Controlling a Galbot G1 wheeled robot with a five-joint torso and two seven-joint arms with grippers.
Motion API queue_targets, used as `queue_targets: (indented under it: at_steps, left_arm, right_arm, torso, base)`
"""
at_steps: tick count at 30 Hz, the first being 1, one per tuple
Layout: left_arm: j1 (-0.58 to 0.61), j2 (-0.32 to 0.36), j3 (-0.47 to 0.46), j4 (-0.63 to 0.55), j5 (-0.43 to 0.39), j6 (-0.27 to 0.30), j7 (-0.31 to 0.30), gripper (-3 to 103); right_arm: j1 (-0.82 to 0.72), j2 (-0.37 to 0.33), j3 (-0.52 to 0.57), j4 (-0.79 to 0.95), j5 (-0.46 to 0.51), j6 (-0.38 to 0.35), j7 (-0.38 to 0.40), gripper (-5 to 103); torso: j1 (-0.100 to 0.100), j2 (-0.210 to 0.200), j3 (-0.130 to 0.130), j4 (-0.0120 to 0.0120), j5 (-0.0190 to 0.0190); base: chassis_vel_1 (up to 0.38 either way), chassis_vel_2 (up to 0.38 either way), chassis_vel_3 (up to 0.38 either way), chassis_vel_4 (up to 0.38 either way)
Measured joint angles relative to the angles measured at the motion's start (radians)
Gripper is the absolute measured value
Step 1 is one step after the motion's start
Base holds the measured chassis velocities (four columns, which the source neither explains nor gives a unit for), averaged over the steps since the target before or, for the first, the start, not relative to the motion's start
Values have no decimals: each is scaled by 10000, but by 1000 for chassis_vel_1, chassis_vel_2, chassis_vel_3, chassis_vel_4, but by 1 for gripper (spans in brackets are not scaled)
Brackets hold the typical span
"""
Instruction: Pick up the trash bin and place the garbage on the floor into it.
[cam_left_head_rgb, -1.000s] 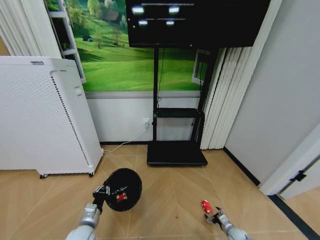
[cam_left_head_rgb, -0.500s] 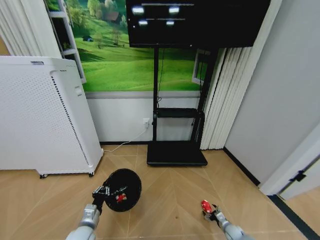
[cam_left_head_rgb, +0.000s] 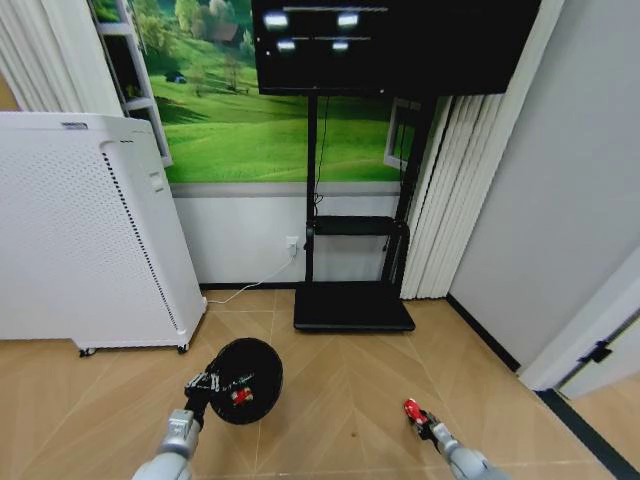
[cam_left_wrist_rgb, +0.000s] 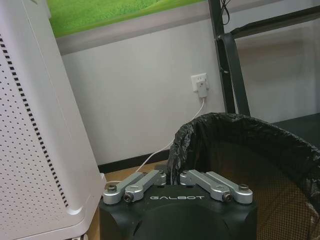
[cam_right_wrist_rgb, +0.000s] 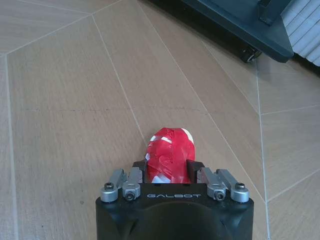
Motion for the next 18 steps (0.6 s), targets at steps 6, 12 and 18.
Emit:
queue_targets:
  at_steps: [6, 12, 18]
  left_arm:
    - [-92, 4, 48, 30, 2, -1, -2, 7]
    - [-398, -46, 259, 146, -12, 62, -20, 7]
    - [-840, -220, 549, 422, -6, 98, -44, 7]
  right_arm:
    - [-236, -292, 150, 672, 202, 1, -7, 41]
    - [-722, -1030, 523, 2331, 794, 83, 94, 35]
    - [-1123, -1815, 926, 3986, 1570, 583, 31, 28]
  torso:
    - [1, -1, 2, -1, 7]
    - [0, 0, 1, -1, 2]
    - [1, -1, 1, -6, 0]
  base:
    - [0, 0, 0, 0]
    - [0, 0, 0, 0]
    - [0, 0, 0, 0]
